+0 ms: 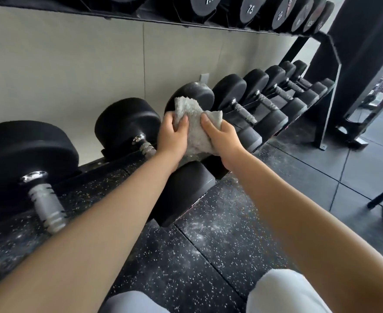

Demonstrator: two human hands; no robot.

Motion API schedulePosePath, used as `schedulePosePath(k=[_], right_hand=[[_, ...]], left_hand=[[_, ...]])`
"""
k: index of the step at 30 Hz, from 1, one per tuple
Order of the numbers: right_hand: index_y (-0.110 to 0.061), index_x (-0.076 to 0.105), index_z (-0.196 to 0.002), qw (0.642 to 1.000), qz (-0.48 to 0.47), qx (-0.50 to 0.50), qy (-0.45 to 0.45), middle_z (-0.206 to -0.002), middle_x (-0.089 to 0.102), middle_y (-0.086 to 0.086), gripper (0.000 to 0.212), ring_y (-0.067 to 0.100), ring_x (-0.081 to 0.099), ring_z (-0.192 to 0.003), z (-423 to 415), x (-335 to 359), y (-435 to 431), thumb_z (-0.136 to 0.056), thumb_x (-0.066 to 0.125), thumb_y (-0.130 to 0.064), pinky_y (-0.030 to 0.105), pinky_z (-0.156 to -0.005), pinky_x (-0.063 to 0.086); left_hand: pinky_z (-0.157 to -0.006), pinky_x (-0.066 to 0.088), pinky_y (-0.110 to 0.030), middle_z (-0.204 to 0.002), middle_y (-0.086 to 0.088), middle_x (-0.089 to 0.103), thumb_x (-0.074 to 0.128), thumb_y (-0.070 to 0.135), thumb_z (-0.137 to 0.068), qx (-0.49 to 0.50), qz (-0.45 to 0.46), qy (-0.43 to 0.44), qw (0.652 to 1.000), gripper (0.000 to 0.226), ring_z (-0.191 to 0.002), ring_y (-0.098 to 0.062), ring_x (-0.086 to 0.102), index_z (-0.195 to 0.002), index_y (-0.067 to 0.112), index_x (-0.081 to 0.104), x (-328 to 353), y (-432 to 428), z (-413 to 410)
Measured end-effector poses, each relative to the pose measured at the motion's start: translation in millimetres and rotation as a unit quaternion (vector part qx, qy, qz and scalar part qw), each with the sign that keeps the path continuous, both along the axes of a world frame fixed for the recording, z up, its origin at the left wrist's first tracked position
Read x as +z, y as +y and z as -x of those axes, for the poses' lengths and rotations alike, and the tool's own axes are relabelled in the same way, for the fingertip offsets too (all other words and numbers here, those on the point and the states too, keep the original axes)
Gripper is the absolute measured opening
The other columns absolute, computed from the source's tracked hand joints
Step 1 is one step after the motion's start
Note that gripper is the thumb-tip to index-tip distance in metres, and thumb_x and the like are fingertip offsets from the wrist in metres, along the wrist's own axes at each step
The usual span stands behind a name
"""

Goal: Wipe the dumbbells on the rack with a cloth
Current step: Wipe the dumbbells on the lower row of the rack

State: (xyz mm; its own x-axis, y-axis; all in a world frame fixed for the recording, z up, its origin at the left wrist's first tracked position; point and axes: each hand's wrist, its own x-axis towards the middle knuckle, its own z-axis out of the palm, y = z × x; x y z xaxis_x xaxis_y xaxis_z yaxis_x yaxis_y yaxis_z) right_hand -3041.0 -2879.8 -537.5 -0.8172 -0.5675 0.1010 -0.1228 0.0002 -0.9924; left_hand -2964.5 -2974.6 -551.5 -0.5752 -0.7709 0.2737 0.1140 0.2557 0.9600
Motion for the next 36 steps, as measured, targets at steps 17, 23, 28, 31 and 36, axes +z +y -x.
schedulePosePath(k=[17, 23, 28, 31, 36], right_hand=[[0.004, 0.065, -0.105, 0.953, -0.105, 0.272, 0.087, -0.106, 0.070, 0.025, 0.040, 0.032, 0.069, -0.091, 205, 33, -26, -0.096, 0.063, -0.035, 0.047, -0.089, 0.057], [0.012, 0.061, -0.105, 0.930, -0.118, 0.335, 0.090, -0.088, 0.063, 0.019, 0.048, 0.027, 0.060, -0.074, 229, 30, -36, -0.097, 0.061, -0.035, 0.039, -0.070, 0.053], [-0.002, 0.059, -0.104, 0.927, -0.108, 0.355, 0.058, -0.085, 0.054, 0.014, 0.034, 0.026, 0.052, -0.075, 247, 25, -41, -0.099, 0.057, -0.035, 0.034, -0.062, 0.046], [0.008, 0.059, -0.111, 0.918, -0.114, 0.377, 0.055, -0.090, 0.057, 0.021, 0.046, 0.032, 0.057, -0.080, 251, 22, -42, -0.098, 0.058, -0.036, 0.040, -0.068, 0.050], [-0.008, 0.066, -0.104, 0.899, -0.179, 0.389, 0.089, -0.103, 0.072, 0.012, 0.036, 0.026, 0.070, -0.095, 238, 0, -51, -0.095, 0.061, -0.042, 0.037, -0.084, 0.059]], left_hand=[[-0.090, 0.052, -0.047, -0.092, 0.004, 0.058, 0.045, 0.034, -0.099, 0.190, -0.050, 0.015, 0.980, 0.018, -0.094, -0.020, 0.061, -0.103, 0.016, 0.048, 6, 15, 160], [-0.086, 0.053, -0.043, -0.091, 0.004, 0.058, 0.044, 0.041, -0.098, 0.253, -0.062, 0.001, 0.966, 0.021, -0.093, -0.019, 0.060, -0.094, 0.021, 0.050, 6, 21, 173], [-0.067, 0.051, -0.032, -0.093, -0.002, 0.057, 0.035, 0.045, -0.101, 0.271, -0.132, -0.043, 0.952, 0.028, -0.085, -0.018, 0.056, -0.100, 0.022, 0.050, 0, 30, 167], [-0.062, 0.053, -0.030, -0.102, -0.005, 0.060, 0.039, 0.050, -0.098, 0.224, -0.195, -0.042, 0.954, 0.028, -0.088, -0.019, 0.060, -0.103, 0.026, 0.052, -4, 37, 159], [-0.083, 0.056, -0.034, -0.110, -0.001, 0.065, 0.063, 0.036, -0.091, 0.210, -0.179, -0.052, 0.960, 0.028, -0.098, -0.016, 0.065, -0.113, 0.021, 0.054, -13, 35, 155]])
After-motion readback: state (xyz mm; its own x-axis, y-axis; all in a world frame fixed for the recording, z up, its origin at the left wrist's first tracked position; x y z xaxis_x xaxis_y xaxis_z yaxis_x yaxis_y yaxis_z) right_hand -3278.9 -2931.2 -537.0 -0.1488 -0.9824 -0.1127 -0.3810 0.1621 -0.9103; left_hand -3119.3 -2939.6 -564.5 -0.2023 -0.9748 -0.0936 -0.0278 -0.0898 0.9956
